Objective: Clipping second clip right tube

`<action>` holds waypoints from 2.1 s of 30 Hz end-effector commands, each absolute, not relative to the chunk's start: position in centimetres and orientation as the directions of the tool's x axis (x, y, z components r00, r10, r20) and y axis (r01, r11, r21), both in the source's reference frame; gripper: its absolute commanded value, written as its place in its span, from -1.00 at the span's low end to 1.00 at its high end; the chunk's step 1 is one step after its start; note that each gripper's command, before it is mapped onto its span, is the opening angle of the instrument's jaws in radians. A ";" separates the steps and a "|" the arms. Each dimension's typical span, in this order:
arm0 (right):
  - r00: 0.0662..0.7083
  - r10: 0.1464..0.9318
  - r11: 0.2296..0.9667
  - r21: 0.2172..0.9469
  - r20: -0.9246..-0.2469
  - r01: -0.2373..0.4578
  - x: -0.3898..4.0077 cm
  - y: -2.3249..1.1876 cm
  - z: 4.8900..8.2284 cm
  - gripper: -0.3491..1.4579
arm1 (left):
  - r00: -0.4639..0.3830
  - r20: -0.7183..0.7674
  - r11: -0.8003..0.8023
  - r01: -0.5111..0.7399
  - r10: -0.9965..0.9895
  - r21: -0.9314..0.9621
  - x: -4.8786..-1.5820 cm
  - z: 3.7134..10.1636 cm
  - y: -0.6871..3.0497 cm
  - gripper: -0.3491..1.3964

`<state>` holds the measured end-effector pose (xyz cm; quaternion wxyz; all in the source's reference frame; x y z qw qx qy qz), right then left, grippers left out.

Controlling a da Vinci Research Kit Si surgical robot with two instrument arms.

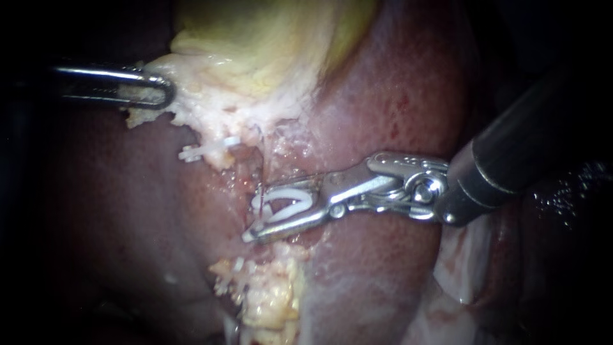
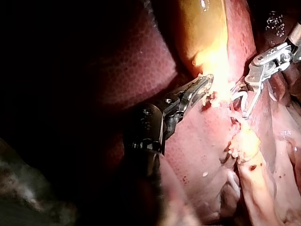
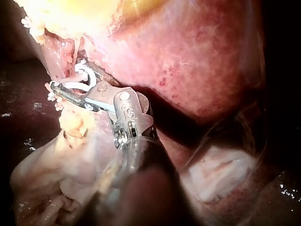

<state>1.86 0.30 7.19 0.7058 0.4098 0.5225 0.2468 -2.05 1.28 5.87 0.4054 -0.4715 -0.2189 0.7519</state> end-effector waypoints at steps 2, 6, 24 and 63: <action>0.322 0.786 0.533 0.842 -0.528 0.081 1.87 0.29 7.19 -0.06 | -0.227 -0.532 -0.575 -0.403 0.816 -0.712 -2.05 5.87 1.28 -1.00; 0.314 0.794 0.523 0.849 -0.520 0.082 1.88 0.29 7.18 -0.06 | -0.227 -0.532 -0.575 -0.403 0.816 -0.711 -2.05 5.87 1.28 -1.00; 0.270 0.837 0.469 0.878 -0.477 0.096 1.89 0.27 7.14 -0.07 | -0.226 -0.532 -0.575 -0.404 0.816 -0.711 -2.05 5.87 1.27 -1.00; 0.277 0.843 0.432 0.887 -0.461 0.161 1.76 0.06 6.50 -0.07 | -0.226 -0.531 -0.575 -0.405 0.816 -0.711 -2.05 5.85 1.26 -1.00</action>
